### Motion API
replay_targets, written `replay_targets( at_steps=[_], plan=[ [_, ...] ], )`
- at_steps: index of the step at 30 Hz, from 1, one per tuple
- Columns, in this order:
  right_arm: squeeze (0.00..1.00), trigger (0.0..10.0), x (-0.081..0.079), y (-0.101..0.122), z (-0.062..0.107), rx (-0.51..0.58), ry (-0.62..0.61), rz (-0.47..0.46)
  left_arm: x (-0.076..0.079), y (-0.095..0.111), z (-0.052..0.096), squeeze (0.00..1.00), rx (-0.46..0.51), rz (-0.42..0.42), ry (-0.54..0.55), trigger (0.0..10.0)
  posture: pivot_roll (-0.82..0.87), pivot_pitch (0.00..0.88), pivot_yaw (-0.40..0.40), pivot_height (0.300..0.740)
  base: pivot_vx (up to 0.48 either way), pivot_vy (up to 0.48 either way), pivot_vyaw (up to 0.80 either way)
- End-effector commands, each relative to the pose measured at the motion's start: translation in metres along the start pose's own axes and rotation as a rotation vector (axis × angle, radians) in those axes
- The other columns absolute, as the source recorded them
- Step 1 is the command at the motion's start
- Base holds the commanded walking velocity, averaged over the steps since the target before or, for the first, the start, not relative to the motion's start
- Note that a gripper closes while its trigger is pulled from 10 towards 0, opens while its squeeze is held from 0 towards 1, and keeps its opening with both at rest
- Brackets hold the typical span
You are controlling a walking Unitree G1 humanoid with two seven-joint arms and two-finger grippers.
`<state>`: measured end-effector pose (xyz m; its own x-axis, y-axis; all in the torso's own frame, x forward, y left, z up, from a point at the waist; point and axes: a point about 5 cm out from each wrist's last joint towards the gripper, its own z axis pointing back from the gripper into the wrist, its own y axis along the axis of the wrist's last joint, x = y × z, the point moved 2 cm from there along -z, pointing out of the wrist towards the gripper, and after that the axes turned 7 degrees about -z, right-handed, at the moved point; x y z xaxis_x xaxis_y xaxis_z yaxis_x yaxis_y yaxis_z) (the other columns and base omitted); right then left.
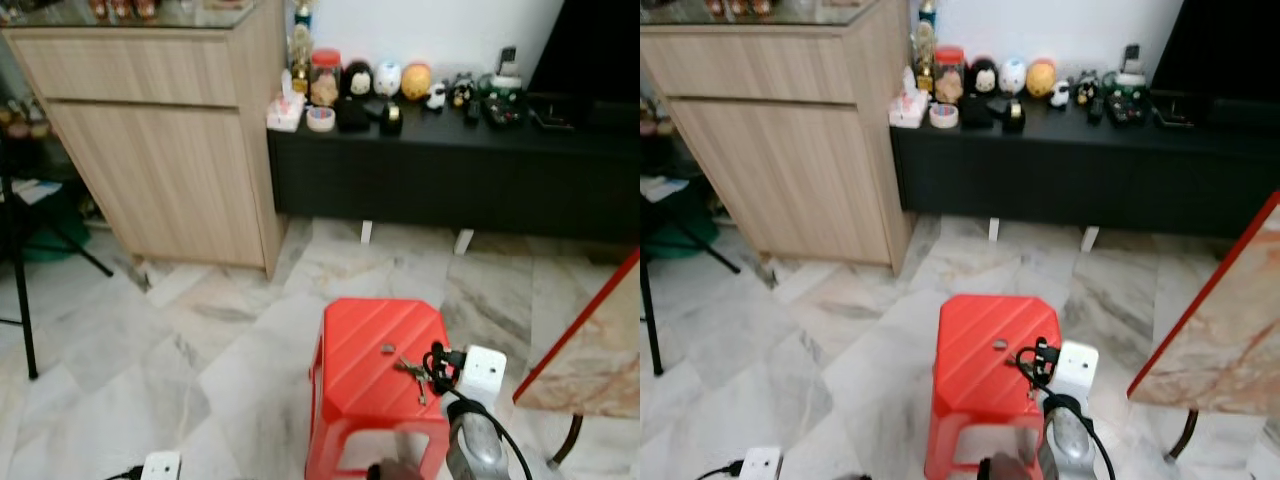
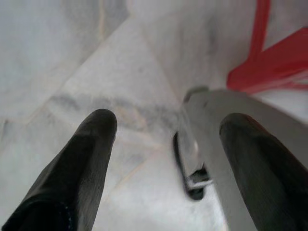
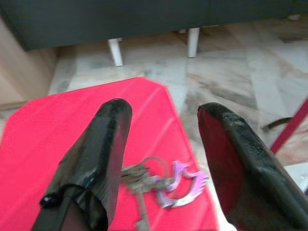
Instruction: Hang keys on a hook
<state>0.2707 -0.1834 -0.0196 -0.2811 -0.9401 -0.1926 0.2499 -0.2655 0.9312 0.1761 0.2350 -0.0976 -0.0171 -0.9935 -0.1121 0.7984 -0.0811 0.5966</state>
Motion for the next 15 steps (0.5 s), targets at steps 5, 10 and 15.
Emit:
replay_targets(
  at_steps=[5, 10, 15],
  plan=[
    [0.0, 10.0, -0.0074, 0.0025, -0.0019, 0.006, 0.016, -0.003, -0.0042, -0.0086, 0.0024, 0.0, -0.03, -0.021, 0.009, 10.0, -0.02, 0.016, -0.033, 0.641, 0.298, 0.0, 0.0],
    [0.0, 10.0, -0.0079, 0.0026, -0.0019, 0.006, 0.018, -0.001, -0.0042, -0.0089, 0.0025, 0.0, -0.031, -0.021, 0.011, 10.0, -0.02, 0.015, -0.033, 0.641, 0.0, 0.0, 0.0],
    [0.0, 10.0, -0.0068, 0.0014, -0.0021, -0.005, 0.01, 0.011, -0.004, -0.0092, 0.0025, 0.0, -0.034, -0.022, 0.009, 10.0, -0.02, 0.015, -0.034, 0.641, 0.0, 0.0, 0.0]
  ],
)
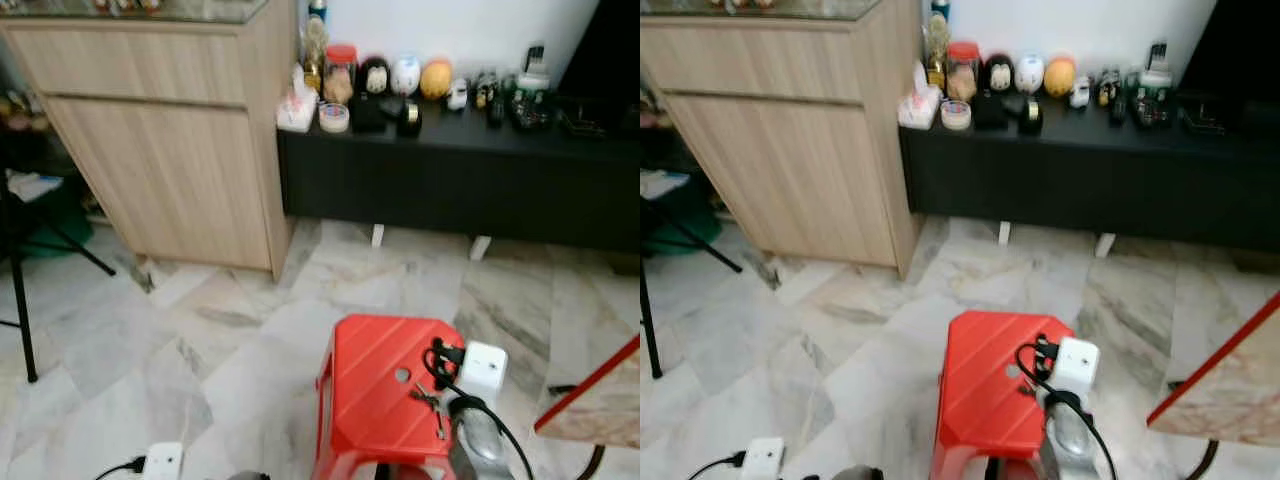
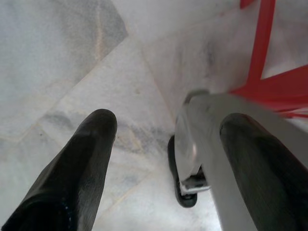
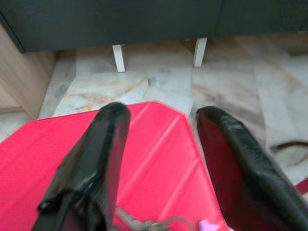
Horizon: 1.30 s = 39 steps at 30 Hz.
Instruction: Hang keys on a hook
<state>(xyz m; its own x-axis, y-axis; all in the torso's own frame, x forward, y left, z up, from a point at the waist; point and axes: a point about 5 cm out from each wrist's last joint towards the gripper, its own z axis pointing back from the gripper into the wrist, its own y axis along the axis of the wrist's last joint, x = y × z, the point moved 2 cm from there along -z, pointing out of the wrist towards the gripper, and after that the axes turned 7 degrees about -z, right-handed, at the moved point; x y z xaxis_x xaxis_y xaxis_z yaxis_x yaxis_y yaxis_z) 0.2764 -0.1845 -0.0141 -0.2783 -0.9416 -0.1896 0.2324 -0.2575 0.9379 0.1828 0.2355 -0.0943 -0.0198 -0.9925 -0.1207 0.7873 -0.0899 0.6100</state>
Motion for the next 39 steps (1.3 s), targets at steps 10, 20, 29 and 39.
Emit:
replay_targets(
  at_steps=[10, 20, 29, 39],
  plan=[
    [1.0, 10.0, 0.011, -0.019, 0.001, -0.148, -0.066, 0.009, -0.003, -0.016, 0.004, 0.0, -0.054, -0.016, 0.002, 10.0, -0.02, 0.024, -0.031, 0.641, 0.0, 0.0, 0.0],
    [1.0, 10.0, 0.028, -0.023, -0.004, -0.236, -0.171, -0.141, -0.005, -0.017, 0.005, 0.0, -0.056, -0.024, 0.003, 10.0, -0.01, 0.033, -0.024, 0.641, 0.0, 0.0, 0.0],
    [0.0, 10.0, 0.024, -0.034, -0.002, -0.328, -0.159, -0.161, -0.006, -0.022, 0.007, 0.0, -0.067, -0.039, 0.003, 10.0, 0.0, 0.014, -0.012, 0.641, 0.0, 0.0, 0.0],
    [0.0, 10.0, 0.012, -0.029, -0.009, -0.337, -0.14, -0.195, -0.012, -0.034, 0.012, 0.0, -0.085, -0.053, 0.02, 10.0, 0.02, 0.056, -0.005, 0.641, 0.0, 0.0, 0.0]
  ],
)
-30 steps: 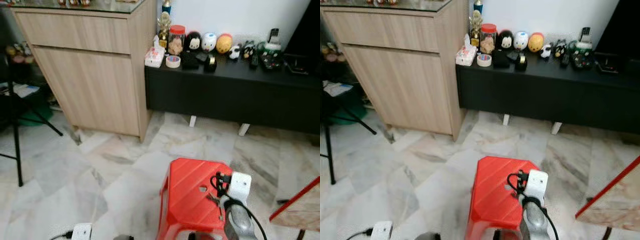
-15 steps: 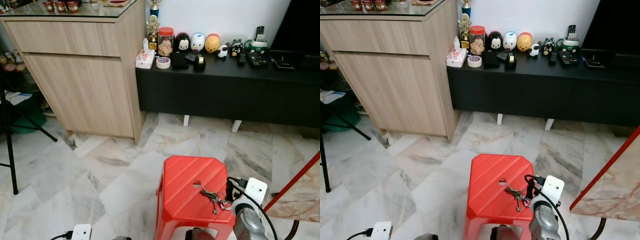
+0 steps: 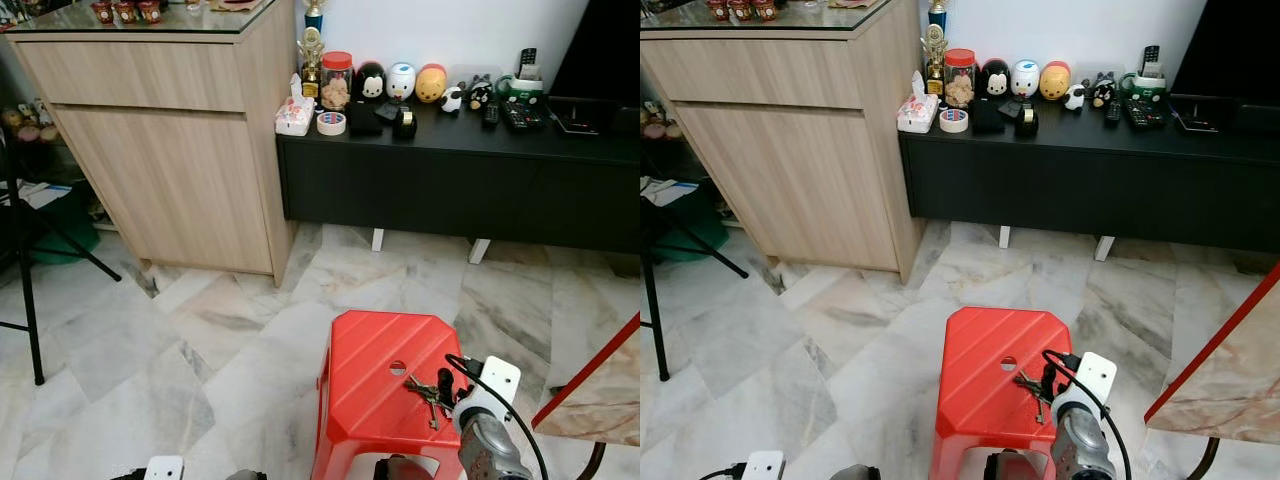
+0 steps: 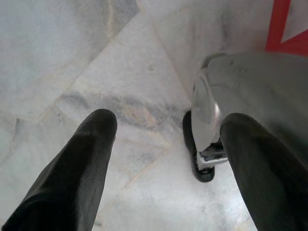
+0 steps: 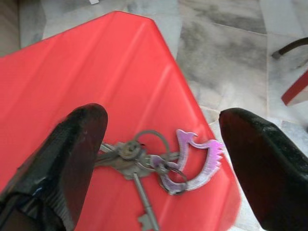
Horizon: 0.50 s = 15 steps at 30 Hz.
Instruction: Hang keys on a hook
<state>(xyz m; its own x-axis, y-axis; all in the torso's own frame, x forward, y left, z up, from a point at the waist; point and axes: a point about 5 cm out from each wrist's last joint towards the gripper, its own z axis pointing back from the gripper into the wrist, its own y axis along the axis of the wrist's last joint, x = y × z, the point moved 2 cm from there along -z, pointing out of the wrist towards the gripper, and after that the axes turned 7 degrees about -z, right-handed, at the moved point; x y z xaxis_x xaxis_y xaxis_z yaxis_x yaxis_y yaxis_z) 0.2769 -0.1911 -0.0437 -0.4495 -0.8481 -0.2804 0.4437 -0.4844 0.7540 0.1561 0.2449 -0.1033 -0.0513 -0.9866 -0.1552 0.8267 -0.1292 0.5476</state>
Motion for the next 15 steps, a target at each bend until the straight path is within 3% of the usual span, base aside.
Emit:
replay_targets(
  at_steps=[1, 5, 11, 12, 15],
  plan=[
    [0.0, 10.0, -0.001, -0.002, 0.0, -0.019, -0.006, -0.024, -0.006, -0.009, 0.003, 0.0, -0.019, -0.01, 0.012, 10.0, 0.02, 0.066, -0.004, 0.641, 0.0, 0.0, 0.0],
    [0.0, 10.0, -0.006, 0.0, -0.001, -0.004, 0.019, -0.025, -0.009, -0.017, 0.006, 0.0, -0.027, -0.014, 0.022, 10.0, 0.04, 0.116, -0.001, 0.641, 0.0, 0.0, 0.0],
    [0.0, 10.0, -0.022, 0.02, 0.0, 0.135, 0.116, 0.036, -0.015, -0.026, 0.012, 0.0, 0.011, 0.004, 0.06, 10.0, 0.05, 0.172, -0.002, 0.641, 0.0, 0.0, 0.0],
    [0.0, 10.0, -0.024, 0.023, 0.001, 0.164, 0.125, 0.061, -0.015, -0.009, 0.01, 0.0, 0.1, 0.011, 0.072, 10.0, 0.05, 0.187, -0.004, 0.641, 0.0, 0.0, 0.0],
    [0.0, 10.0, -0.029, 0.032, 0.002, 0.228, 0.148, 0.096, -0.022, 0.024, 0.008, 0.0, 0.248, 0.036, 0.108, 10.0, 0.06, 0.204, -0.008, 0.641, 0.0, 0.0, 0.0]
  ],
)
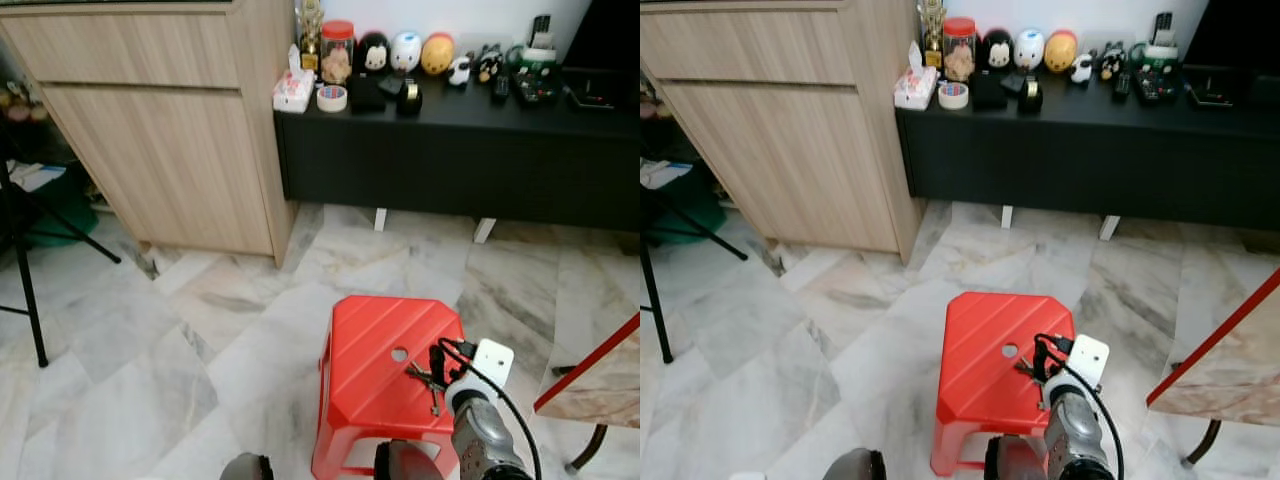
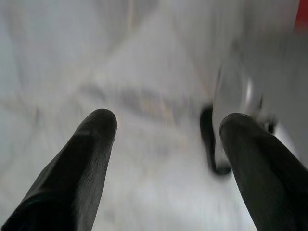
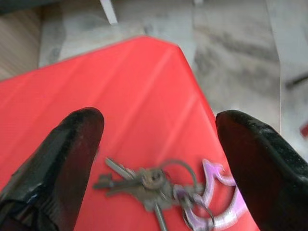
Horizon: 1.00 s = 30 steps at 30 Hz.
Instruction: Hang keys on a hook
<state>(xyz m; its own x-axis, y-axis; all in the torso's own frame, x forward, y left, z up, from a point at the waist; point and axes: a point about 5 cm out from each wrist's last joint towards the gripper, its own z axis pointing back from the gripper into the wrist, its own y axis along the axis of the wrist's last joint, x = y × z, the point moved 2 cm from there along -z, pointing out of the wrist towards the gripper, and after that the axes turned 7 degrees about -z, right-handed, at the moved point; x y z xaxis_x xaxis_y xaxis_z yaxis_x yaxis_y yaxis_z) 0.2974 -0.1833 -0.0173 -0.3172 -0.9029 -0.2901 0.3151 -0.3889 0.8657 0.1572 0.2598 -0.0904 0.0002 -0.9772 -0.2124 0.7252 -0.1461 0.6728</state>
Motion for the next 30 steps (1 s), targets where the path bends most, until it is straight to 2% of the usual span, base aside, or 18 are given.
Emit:
replay_targets(
  at_steps=[1, 2, 5, 6, 9, 12, 13, 20, 30],
  plan=[
    [0.0, 10.0, -0.006, 0.008, -0.001, 0.05, 0.028, 0.039, -0.006, 0.022, -0.004, 0.0, 0.102, 0.04, 0.038, 10.0, 0.06, 0.204, -0.008, 0.641, 0.0, 0.0, 0.0],
    [0.0, 10.0, -0.007, 0.009, 0.0, 0.063, 0.038, 0.029, -0.008, 0.035, -0.006, 0.0, 0.163, 0.055, 0.042, 10.0, 0.06, 0.221, -0.009, 0.641, 0.0, 0.0, 0.0],
    [0.0, 10.0, -0.008, 0.009, 0.0, 0.065, 0.043, 0.011, -0.008, 0.058, -0.008, 0.0, 0.255, 0.054, 0.037, 10.0, 0.06, 0.23, -0.009, 0.641, 0.0, 0.0, 0.0],
    [0.0, 10.0, -0.007, 0.007, 0.0, 0.06, 0.038, 0.012, -0.005, 0.074, -0.01, 0.0, 0.313, 0.057, 0.034, 10.0, 0.06, 0.243, -0.009, 0.641, 0.0, 0.0, 0.0],
    [0.0, 10.0, -0.004, 0.006, 0.001, 0.059, 0.022, -0.007, -0.003, 0.086, -0.01, 0.0, 0.359, 0.057, 0.031, 10.0, 0.06, 0.252, -0.008, 0.641, 0.0, 0.0, 0.0],
    [0.0, 10.0, 0.003, 0.004, 0.002, 0.048, -0.026, -0.096, 0.001, 0.099, -0.01, 0.0, 0.408, 0.061, 0.021, 10.0, 0.06, 0.258, -0.011, 0.641, 0.0, 0.0, 0.0],
    [0.0, 10.0, 0.008, 0.002, 0.002, 0.03, -0.055, -0.157, 0.003, 0.103, -0.009, 0.0, 0.424, 0.059, 0.014, 10.0, 0.06, 0.258, -0.013, 0.641, 0.0, 0.0, 0.0],
    [0.0, 10.0, 0.011, -0.005, 0.0, -0.042, -0.069, -0.265, 0.007, 0.107, -0.005, 0.0, 0.454, 0.045, 0.0, 10.0, 0.06, 0.244, -0.023, 0.641, 0.0, 0.0, 0.0],
    [0.0, 10.0, 0.005, -0.008, -0.001, -0.087, -0.021, -0.266, 0.012, 0.104, -0.002, 0.0, 0.445, 0.006, -0.023, 10.0, 0.07, 0.233, -0.024, 0.641, 0.0, 0.0, 0.0]
  ],
)
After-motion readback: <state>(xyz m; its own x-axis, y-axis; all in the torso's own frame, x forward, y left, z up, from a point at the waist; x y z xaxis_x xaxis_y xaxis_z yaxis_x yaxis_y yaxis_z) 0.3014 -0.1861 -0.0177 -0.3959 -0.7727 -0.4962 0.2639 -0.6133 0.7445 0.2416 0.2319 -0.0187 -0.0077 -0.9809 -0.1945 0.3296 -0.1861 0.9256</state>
